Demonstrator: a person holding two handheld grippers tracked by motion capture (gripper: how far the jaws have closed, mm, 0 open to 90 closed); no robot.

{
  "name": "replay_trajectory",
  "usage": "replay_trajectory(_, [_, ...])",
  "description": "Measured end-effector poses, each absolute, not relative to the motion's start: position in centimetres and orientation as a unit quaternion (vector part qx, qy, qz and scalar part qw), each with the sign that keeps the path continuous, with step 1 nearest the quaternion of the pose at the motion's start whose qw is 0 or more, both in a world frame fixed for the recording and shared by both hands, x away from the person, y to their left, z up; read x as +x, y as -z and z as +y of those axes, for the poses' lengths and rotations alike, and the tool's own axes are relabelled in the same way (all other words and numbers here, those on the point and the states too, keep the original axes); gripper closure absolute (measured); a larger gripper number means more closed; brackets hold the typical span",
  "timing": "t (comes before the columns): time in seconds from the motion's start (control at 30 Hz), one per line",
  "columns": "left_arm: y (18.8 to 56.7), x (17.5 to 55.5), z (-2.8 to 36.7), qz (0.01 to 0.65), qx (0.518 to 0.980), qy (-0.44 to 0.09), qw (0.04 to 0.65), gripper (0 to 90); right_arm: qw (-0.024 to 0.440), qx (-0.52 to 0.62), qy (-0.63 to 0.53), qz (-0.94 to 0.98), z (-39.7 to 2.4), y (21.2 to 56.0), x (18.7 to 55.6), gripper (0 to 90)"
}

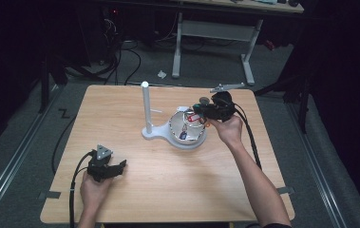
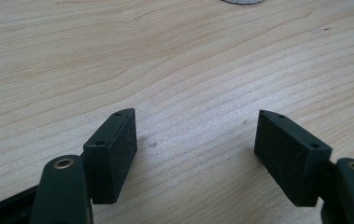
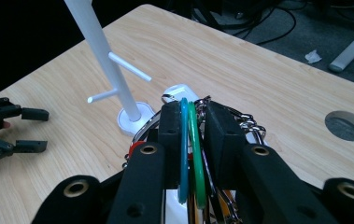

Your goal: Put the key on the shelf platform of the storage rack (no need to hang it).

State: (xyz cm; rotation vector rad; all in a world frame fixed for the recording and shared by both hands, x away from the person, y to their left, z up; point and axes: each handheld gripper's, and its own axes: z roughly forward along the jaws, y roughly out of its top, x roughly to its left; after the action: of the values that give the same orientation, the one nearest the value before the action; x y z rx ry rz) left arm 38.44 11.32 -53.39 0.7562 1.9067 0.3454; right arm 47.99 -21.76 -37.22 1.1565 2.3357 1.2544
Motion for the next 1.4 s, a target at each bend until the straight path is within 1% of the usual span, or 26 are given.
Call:
replay_trajectory(0.6, [53.4, 38.4, 11.3, 0.788, 0.316, -0.146, 0.507, 30.2, 0.12, 0.4, -0.414, 0.809, -21.0, 39.6, 48.2, 77.3])
replay_trajectory(1.07, [53.4, 38.4, 11.3, 0.788, 0.316, -0.146, 0.507, 30.1, 0.113, 0.403, -0.405, 0.813, -20.3, 40.8, 48.6, 77.1])
replay_trajectory(1.4, [53.4, 38.4, 11.3, 0.788, 0.317, -0.146, 0.507, 30.2, 0.117, 0.403, -0.387, 0.821, -19.9, 41.9, 48.8, 77.0])
